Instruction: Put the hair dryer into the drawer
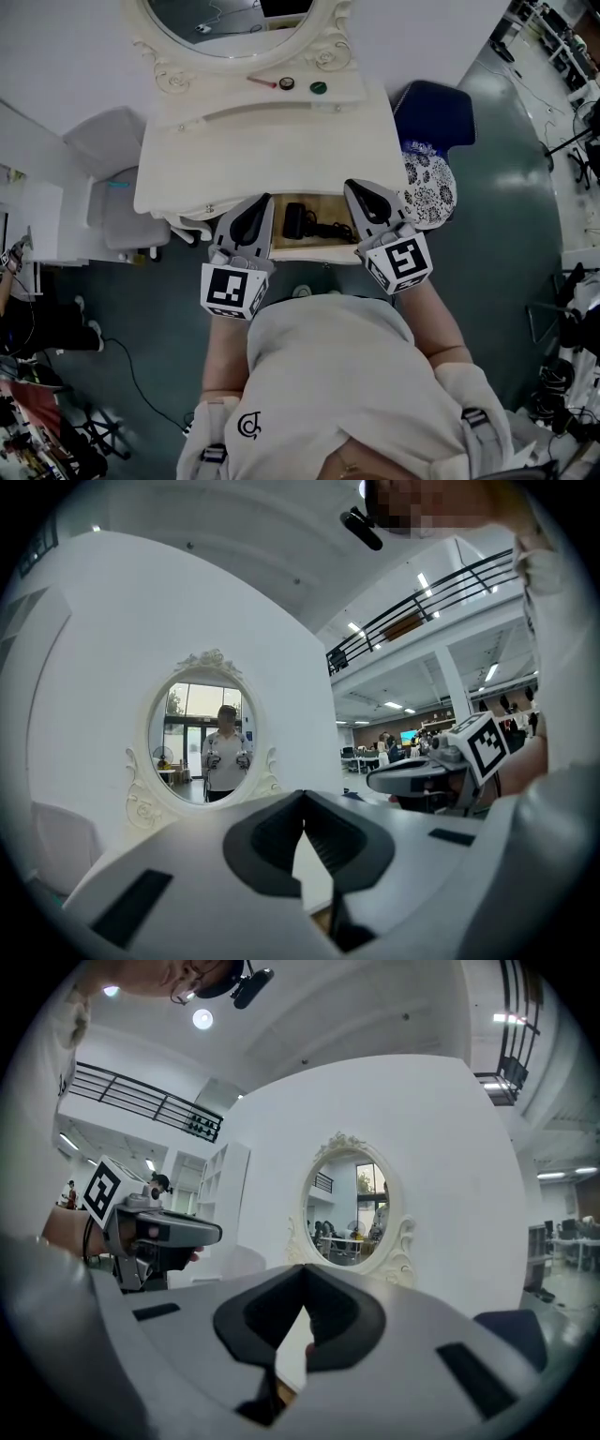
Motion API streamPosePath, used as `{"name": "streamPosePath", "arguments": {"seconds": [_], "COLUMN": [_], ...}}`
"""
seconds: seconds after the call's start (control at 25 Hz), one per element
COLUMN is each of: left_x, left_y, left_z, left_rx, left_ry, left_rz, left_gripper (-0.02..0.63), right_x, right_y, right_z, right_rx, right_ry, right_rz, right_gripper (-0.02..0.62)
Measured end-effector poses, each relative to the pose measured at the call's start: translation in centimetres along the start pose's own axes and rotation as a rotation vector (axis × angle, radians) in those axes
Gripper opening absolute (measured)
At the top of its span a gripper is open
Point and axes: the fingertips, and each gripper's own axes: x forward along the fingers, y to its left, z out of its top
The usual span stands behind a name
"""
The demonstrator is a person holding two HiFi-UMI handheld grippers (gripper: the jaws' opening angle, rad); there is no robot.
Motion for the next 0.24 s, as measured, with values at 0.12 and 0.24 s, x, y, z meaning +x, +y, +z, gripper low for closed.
{"name": "streamPosePath", "arguments": {"seconds": [0.12,0.24], "left_x": [0.10,0.10], "left_y": [-0.16,-0.05], "left_z": [0.03,-0.10], "left_rx": [-0.001,-0.007], "left_ry": [0.000,0.001], "left_rz": [-0.004,-0.003], "left_gripper": [0.012,0.012], "right_x": [0.03,0.12], "right_y": [0.11,0.26], "right_z": [0.17,-0.02], "right_rx": [-0.007,-0.004], "right_ry": [-0.002,0.003], "right_rz": [0.006,0.010], "right_gripper": [0.006,0.005]}}
